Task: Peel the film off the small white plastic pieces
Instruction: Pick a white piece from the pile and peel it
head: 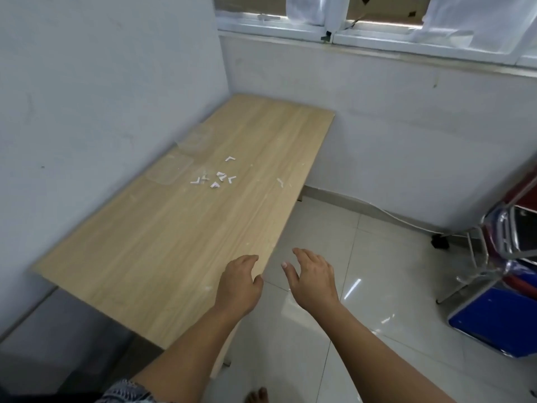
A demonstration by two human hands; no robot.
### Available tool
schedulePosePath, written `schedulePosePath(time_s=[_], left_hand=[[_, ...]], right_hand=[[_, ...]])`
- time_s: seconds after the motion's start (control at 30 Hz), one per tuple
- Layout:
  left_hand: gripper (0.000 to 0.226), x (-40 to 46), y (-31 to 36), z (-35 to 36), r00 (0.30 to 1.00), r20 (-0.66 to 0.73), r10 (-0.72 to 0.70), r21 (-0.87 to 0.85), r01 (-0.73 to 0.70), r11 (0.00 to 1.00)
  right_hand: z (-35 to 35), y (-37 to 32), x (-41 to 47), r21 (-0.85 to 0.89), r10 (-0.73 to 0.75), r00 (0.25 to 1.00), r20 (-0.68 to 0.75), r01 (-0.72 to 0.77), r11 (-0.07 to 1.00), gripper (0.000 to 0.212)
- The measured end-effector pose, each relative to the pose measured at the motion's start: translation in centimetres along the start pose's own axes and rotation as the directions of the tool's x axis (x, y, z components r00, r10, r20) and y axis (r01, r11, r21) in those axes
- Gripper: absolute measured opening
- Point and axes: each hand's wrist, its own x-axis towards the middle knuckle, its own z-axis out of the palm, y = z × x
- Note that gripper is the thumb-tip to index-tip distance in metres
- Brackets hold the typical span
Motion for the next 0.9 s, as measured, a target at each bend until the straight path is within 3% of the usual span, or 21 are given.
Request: schedulePosePath(time_s=[0.3,0.5,0.9], left_hand=[[0.052,9.0,3.1,2.4,0.995,-0.034,-0.097,-0.02,0.097,0.995],[0.051,14.8,6.5,3.4,0.977,-0.116,-0.179,-0.068,0.172,0.983],[0.046,21.0,3.4,2.2,0.899,-0.239,-0.366,-0.131,0.344,0.93]], right_hand=[[-1.4,4.1,11.2,-0.015,-0.112,0.993,0.039,0.112,0.994,0.053],[-2.4,6.8,18.6,-0.023,-0.243,0.967,0.071,0.245,0.969,0.074],[1.1,4.0,29.5,0.069,-0.411,0.889,0.202,0.406,0.911,0.042]])
